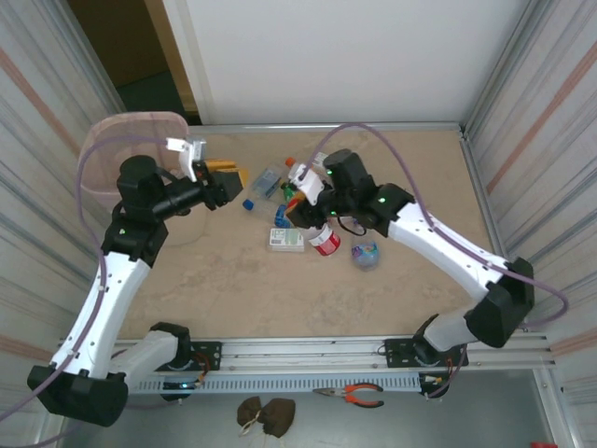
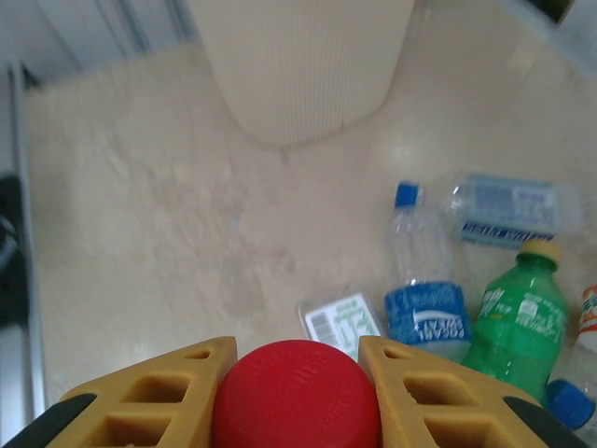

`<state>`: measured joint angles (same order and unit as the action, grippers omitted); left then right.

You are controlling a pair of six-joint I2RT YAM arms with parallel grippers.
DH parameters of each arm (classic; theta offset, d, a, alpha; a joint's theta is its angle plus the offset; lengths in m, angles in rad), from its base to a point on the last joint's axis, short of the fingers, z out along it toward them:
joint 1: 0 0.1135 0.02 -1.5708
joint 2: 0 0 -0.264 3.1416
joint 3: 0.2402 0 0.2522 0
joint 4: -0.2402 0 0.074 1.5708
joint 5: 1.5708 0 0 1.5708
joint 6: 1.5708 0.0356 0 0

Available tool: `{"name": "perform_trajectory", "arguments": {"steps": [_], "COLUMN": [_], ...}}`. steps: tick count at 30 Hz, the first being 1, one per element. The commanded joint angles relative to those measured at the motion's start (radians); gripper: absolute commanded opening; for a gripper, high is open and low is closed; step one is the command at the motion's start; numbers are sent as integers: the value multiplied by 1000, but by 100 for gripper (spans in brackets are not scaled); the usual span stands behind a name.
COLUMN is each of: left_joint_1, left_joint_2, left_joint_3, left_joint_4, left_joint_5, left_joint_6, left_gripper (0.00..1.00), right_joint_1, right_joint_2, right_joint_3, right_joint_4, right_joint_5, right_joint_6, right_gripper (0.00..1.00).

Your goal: Put the plastic bottles in the bin

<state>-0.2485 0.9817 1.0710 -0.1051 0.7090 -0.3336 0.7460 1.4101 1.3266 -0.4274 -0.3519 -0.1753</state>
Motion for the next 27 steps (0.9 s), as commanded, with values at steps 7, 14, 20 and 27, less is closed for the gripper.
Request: {"name": "perform_trajectory", "arguments": {"steps": [7, 14, 20, 27], "left_joint_1": [-173, -285, -330, -396], "left_joint_2": [-16, -5, 30, 84], "left_joint_3": [-45, -69, -91, -82], "left_joint_4": [225, 275, 344, 395], "left_joint_5": [80, 72, 61, 76], "left_joint_6": [249, 374, 367, 384], "left_gripper": [69, 78, 82, 83], "right_joint_1": [-89, -91, -77, -35], "right_joint_2": [-214, -307, -345, -360], "right_joint_3": [-72, -118, -133, -117], "right_joint_4": [292, 452, 573, 643], "right_joint_5": [-67, -113, -165, -176], "right_joint_6": [254, 292, 315, 285], "right_gripper": [28, 28, 28, 28]}}
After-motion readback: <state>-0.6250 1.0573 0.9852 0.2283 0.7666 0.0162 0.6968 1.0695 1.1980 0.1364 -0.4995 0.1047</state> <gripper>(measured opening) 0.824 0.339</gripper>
